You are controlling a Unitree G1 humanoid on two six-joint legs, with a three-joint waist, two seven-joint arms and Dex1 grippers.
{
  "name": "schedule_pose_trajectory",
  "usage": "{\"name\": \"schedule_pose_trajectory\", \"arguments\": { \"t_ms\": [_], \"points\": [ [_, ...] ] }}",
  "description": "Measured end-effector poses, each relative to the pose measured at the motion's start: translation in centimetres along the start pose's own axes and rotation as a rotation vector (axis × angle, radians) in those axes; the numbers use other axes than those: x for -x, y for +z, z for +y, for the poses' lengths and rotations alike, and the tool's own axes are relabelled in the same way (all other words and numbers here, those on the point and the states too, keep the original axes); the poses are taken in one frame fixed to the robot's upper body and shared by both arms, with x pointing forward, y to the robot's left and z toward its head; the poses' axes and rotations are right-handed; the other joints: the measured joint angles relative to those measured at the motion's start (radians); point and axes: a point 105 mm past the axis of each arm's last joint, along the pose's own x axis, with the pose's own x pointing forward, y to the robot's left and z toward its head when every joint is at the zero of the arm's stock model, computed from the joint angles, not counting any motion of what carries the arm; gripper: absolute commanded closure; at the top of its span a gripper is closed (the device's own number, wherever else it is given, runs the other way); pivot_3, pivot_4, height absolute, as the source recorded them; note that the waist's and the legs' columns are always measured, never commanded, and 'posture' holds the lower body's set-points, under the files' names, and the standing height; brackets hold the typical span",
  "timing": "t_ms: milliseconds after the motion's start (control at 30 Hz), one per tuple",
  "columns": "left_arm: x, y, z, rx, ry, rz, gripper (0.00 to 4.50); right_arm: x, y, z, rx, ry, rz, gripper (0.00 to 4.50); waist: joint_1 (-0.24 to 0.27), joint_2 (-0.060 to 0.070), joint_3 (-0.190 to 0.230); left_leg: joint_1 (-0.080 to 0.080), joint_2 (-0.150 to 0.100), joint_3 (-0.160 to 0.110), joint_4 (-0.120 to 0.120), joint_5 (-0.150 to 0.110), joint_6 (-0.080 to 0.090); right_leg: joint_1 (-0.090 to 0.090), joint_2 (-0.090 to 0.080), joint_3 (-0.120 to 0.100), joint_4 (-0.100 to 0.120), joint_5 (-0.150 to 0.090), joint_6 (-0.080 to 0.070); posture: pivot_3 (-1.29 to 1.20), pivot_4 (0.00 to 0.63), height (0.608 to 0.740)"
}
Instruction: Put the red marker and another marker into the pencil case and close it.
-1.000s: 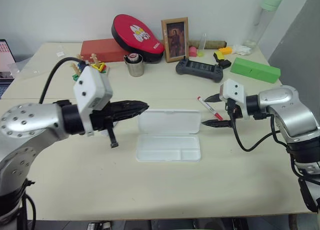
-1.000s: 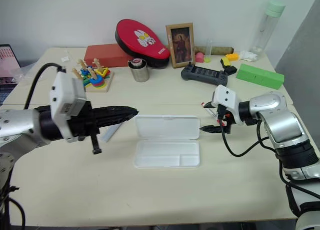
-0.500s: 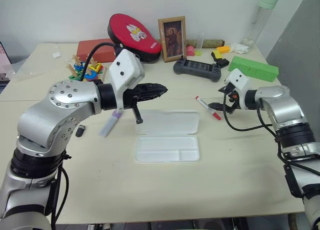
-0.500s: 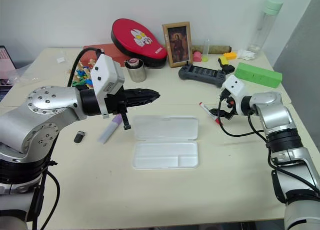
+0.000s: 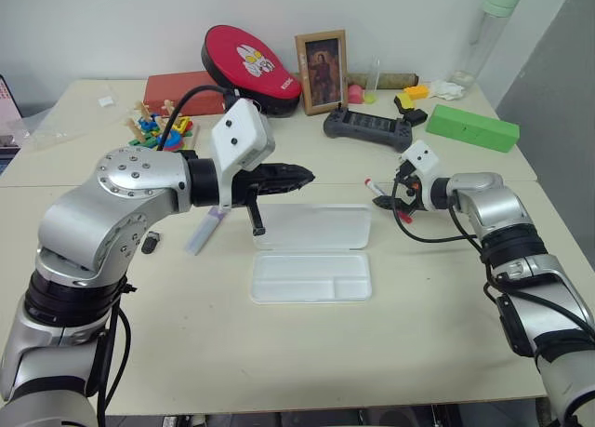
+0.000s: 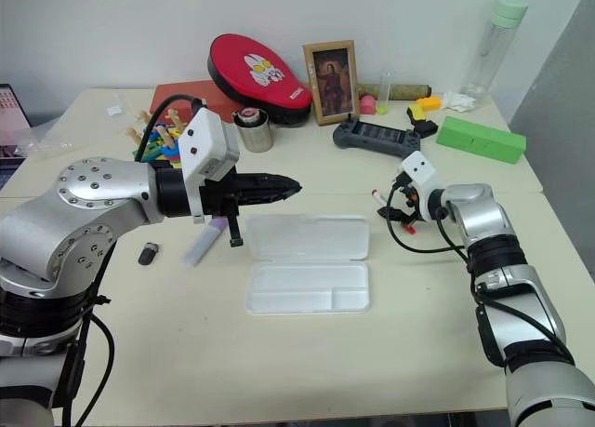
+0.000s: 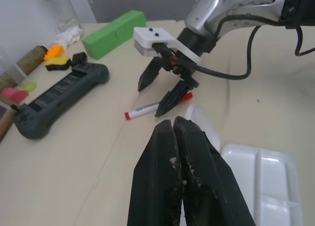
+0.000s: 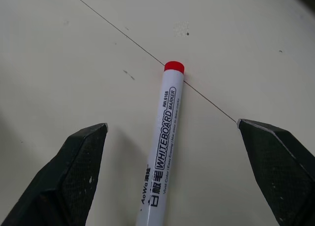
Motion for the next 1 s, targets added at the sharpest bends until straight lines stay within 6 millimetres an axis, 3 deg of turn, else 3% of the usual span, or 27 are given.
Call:
{"name": "schedule_pose_trajectory", "arguments": {
  "t_ms": [433,533,1000],
  "points": [
    [-0.1,-3.2,-0.8,-0.027,-0.03,0.167,4.4,-0.8,-1.0,0.0,-0.034,-0.008,0.014,0.05,0.0,0.0,0.0,0.0,0.0,0.0,0.0,0.0,0.0,0.0,0.0,0.0,0.0,0.0,0.0,0.0,0.15,0.74],
    [-0.2,-3.5,-0.8,-0.034,-0.03,0.186,4.4,-0.8,-1.0,0.0,-0.03,-0.009,0.013,0.53,0.0,0.0,0.0,0.0,0.0,0.0,0.0,0.0,0.0,0.0,0.0,0.0,0.0,0.0,0.0,0.0,0.15,0.74],
    [0.0,-3.9,-0.8,-0.021,-0.017,0.186,4.4,-0.9,-0.9,0.3,-0.011,0.014,0.007,3.9,0.0,0.0,0.0,0.0,0.0,0.0,0.0,0.0,0.0,0.0,0.0,0.0,0.001,0.0,0.0,0.0,0.15,0.74]
  ]
}}
